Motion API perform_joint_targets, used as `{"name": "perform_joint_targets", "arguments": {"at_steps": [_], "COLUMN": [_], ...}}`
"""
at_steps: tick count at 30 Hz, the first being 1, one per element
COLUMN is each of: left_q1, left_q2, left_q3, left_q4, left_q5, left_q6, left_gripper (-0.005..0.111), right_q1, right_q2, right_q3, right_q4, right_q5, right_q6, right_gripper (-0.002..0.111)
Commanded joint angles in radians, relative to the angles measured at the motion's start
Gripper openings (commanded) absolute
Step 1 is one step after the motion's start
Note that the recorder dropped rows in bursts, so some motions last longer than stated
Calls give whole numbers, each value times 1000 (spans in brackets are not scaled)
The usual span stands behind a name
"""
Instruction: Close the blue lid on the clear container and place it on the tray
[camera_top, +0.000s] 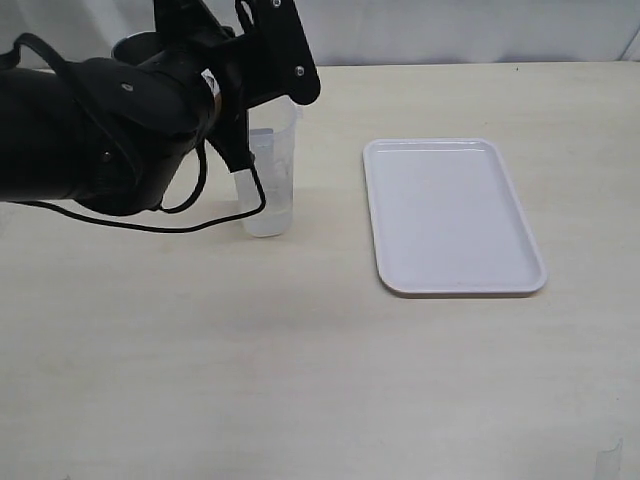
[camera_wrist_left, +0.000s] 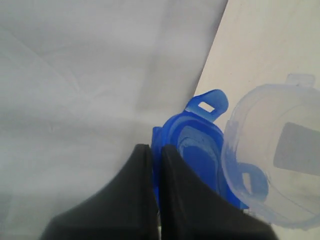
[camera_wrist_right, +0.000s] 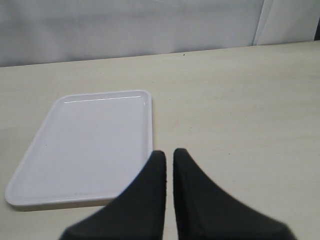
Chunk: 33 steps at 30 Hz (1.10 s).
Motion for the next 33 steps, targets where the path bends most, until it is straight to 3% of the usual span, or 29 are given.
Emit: {"name": "perform_joint_targets", "arguments": {"at_steps": [1, 33], "left_q1": [2, -37], "left_q2": [-8, -13], "left_q3": [-28, -36], "left_q4": [4, 4], "left_q5": [17, 52], "left_q6": [-10, -7], "left_gripper": [0, 0], "right_q1": [-8, -8], "right_q2": [-4, -4], "right_q3": [3, 3], "right_q4": [1, 1], "right_q5": [-3, -3], "right_q6": [1, 1], "right_gripper": [5, 5]}}
